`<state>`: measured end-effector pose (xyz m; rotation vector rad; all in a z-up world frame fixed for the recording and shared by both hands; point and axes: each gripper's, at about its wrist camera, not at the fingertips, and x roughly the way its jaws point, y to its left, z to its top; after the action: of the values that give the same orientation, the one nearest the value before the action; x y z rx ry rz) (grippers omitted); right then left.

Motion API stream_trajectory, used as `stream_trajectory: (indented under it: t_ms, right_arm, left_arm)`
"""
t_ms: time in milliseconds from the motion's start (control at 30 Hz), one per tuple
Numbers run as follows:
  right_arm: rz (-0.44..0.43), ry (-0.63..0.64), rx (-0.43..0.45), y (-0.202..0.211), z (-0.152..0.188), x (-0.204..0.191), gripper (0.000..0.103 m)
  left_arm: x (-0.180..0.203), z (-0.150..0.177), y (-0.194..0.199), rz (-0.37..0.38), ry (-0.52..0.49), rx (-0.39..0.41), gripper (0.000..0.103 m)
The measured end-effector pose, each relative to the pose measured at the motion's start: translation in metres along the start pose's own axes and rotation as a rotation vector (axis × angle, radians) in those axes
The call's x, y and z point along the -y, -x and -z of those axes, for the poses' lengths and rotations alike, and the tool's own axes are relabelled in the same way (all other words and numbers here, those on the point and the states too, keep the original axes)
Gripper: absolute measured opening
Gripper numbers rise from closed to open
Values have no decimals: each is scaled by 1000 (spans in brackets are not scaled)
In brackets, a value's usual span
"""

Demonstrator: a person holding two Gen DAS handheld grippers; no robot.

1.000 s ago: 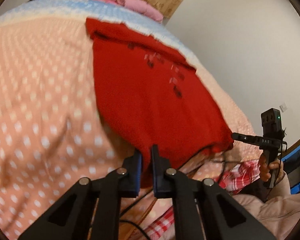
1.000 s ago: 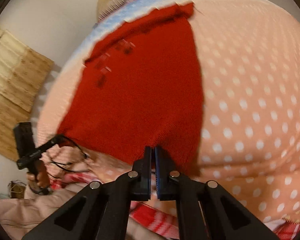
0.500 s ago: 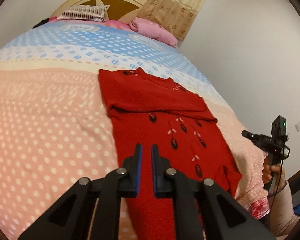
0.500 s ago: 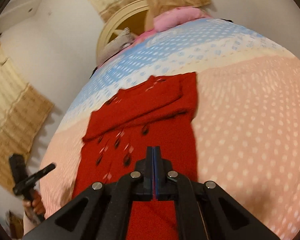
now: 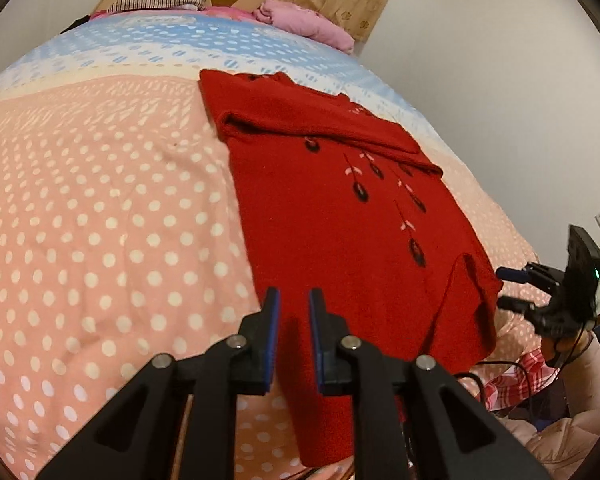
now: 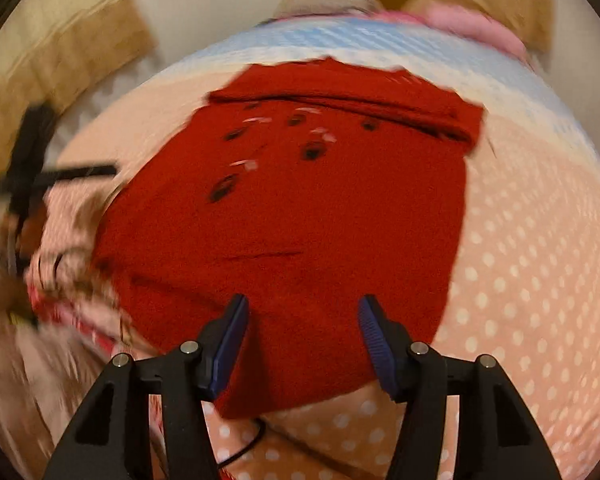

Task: Fold small clothes
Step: 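Grasp the sweater hem with the right gripper while the left gripper grasps it too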

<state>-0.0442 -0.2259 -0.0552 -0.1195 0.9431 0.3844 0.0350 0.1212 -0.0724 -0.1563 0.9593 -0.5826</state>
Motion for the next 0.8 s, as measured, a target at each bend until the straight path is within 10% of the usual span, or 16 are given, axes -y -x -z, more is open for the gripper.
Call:
stream_trajectory:
  t_ms: [200, 300, 367, 633, 800]
  right_arm:
    - [169, 307, -33, -6, 6, -28, 57]
    - [165, 360, -136, -27, 14, -24, 11]
    - [162, 375, -144, -30, 13, -26, 6]
    - [94, -70, 183, 23, -66, 56, 6]
    - [93, -480, 179, -22, -72, 142, 6]
  left_arm:
    - [5, -6, 11, 0, -9, 38, 16]
    - [2, -3, 13, -10, -2, 40, 16]
    - [-2, -2, 14, -27, 7, 41, 26]
    - [-17, -22, 20, -52, 1, 74, 30]
    - [-21, -28, 21, -84, -34, 82, 60]
